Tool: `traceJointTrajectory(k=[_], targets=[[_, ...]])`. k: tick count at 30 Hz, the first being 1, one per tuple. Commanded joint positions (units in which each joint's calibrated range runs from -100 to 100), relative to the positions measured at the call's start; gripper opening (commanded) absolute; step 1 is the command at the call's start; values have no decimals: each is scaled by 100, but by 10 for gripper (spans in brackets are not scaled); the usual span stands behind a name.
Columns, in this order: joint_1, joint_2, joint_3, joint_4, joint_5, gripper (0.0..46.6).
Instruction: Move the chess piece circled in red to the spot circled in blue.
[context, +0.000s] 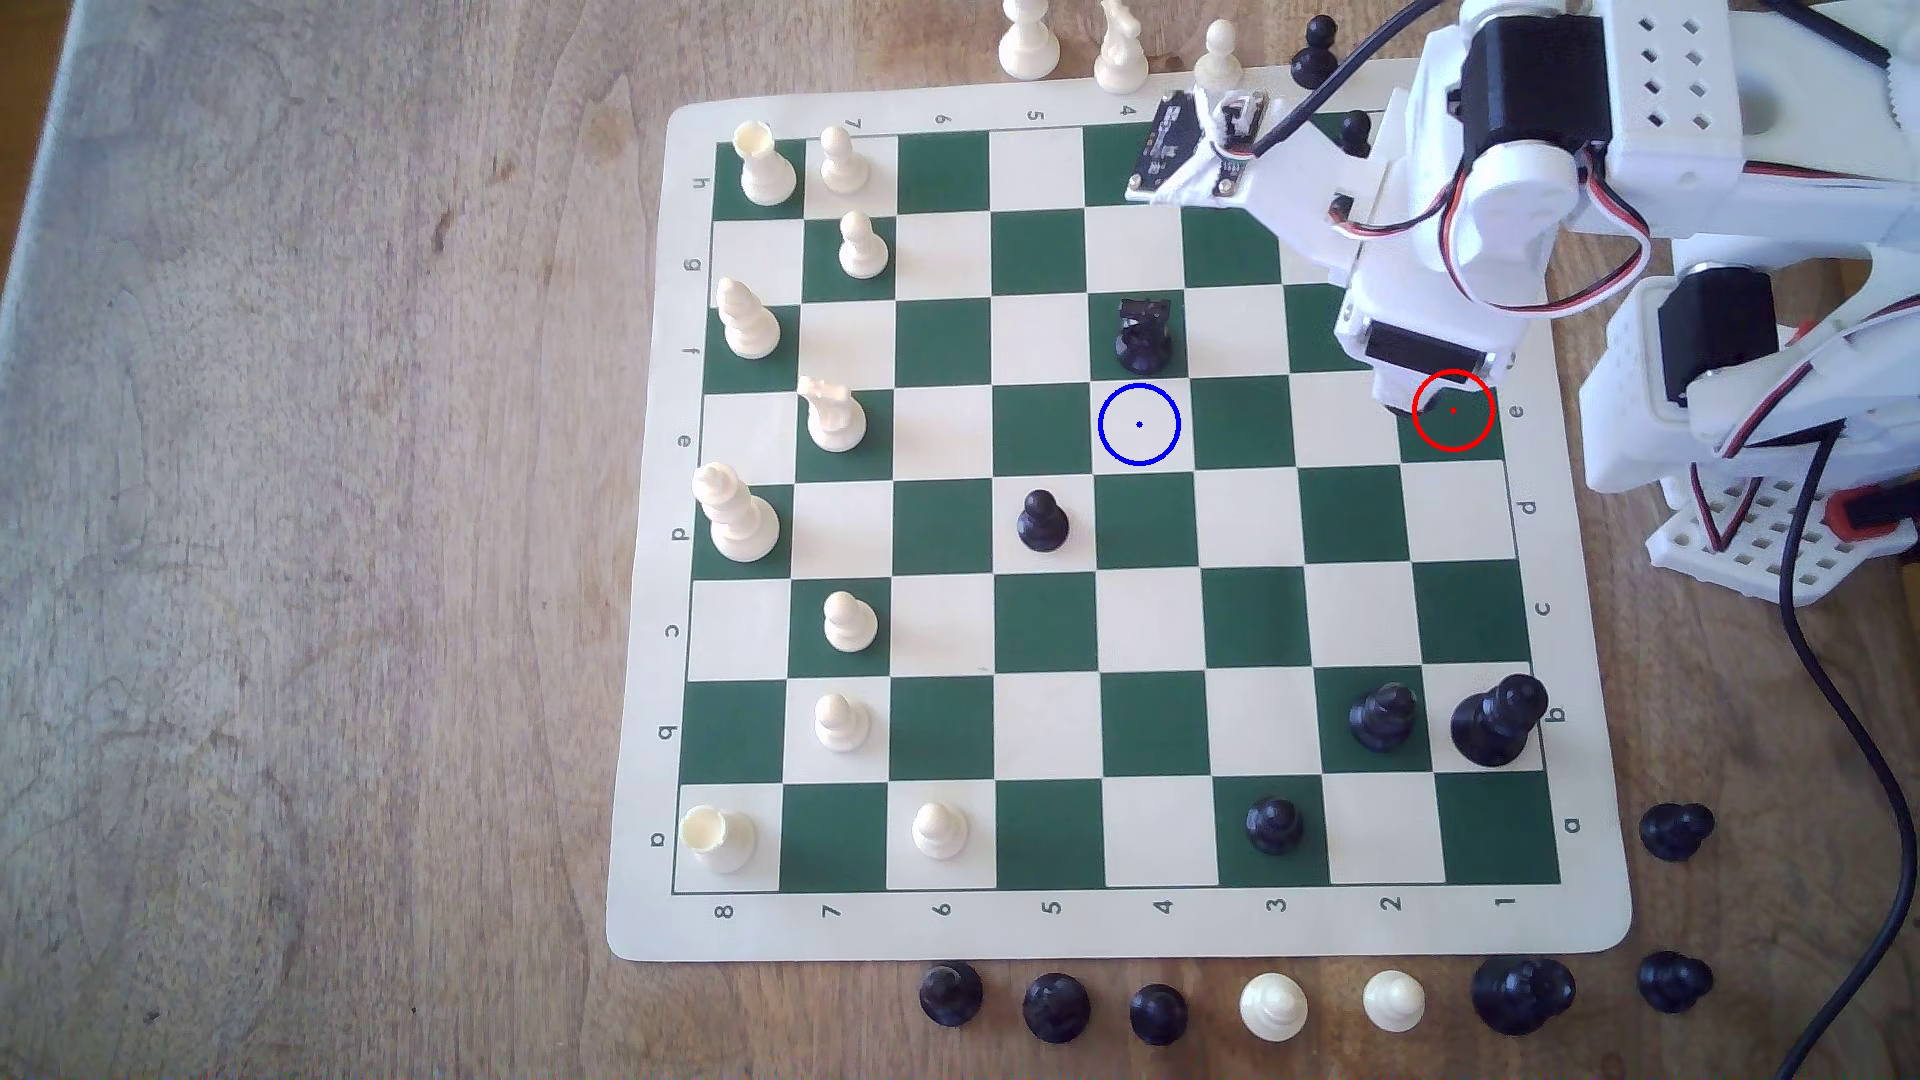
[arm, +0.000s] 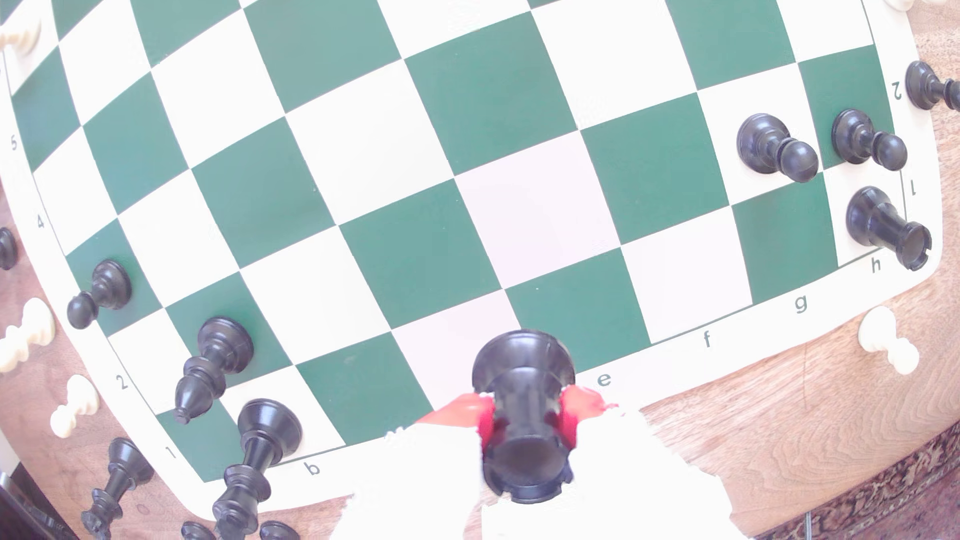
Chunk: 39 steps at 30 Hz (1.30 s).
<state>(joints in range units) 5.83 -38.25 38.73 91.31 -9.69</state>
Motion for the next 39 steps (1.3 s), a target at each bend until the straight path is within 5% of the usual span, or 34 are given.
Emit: traceJointTrajectory(k=[1, 27, 39], targets=[[-55, 124, -645, -57, 15, 3], [-305, 2203, -1978, -941, -20, 3], [0, 3001, -2005, -1777, 0, 3]])
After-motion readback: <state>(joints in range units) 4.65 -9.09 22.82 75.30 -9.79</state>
